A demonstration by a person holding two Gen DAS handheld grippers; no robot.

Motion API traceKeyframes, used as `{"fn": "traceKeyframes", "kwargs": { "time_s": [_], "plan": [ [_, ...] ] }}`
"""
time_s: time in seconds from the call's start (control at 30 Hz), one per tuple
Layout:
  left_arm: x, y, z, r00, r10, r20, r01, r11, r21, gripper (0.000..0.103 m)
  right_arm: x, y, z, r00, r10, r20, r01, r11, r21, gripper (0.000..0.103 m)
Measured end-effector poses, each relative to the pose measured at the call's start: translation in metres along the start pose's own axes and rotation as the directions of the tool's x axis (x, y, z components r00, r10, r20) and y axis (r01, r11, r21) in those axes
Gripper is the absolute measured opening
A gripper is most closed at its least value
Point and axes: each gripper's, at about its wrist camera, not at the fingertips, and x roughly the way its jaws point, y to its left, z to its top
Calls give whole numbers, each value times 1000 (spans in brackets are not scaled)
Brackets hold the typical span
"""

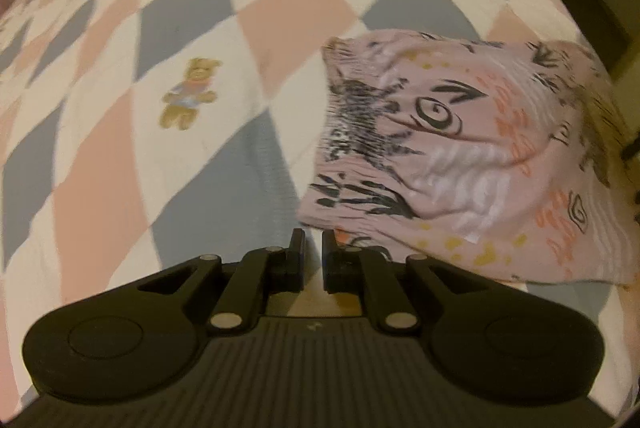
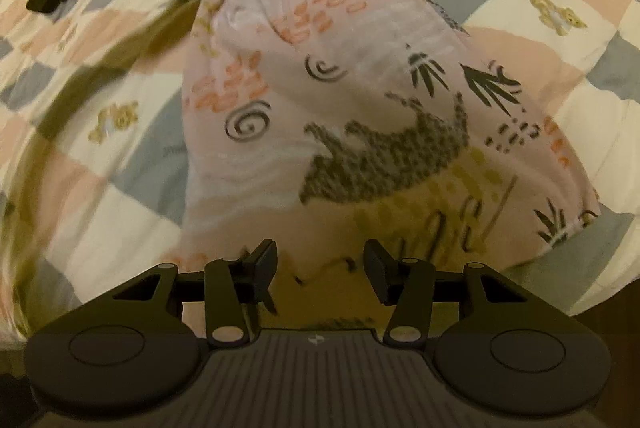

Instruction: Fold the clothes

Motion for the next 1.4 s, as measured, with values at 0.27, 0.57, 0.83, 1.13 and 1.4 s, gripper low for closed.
{"fn": "traceKeyframes", "kwargs": {
  "time_s": [0.27, 0.57, 0.83, 1.13, 1.4],
  "plan": [
    [-43, -44, -14, 998, 35, 48, -35, 999, -6, 7, -21, -8, -18, 999, -31, 21, 32, 998, -54, 51],
    [-72, -113, -58, 990, 17, 142, -19, 1000, 15, 26, -45, 42, -53, 991, -85, 99, 101, 982, -162, 51],
    [-72, -170, -96, 980, 42, 192, -33, 998, -54, 57, -36, 80, -78, 991, -45, 124, 91, 916, -390, 51],
    [-35, -232, -118, 942, 183, 281, -128, 971, -202, 64, 10, 57, -110, 953, 180, 244, 26, 752, -658, 51],
    [-28, -265, -129, 891, 292, 347, -255, 955, -150, 66, 16, 44, -139, 870, 241, 430, 164, 681, -714, 51]
  ]
}}
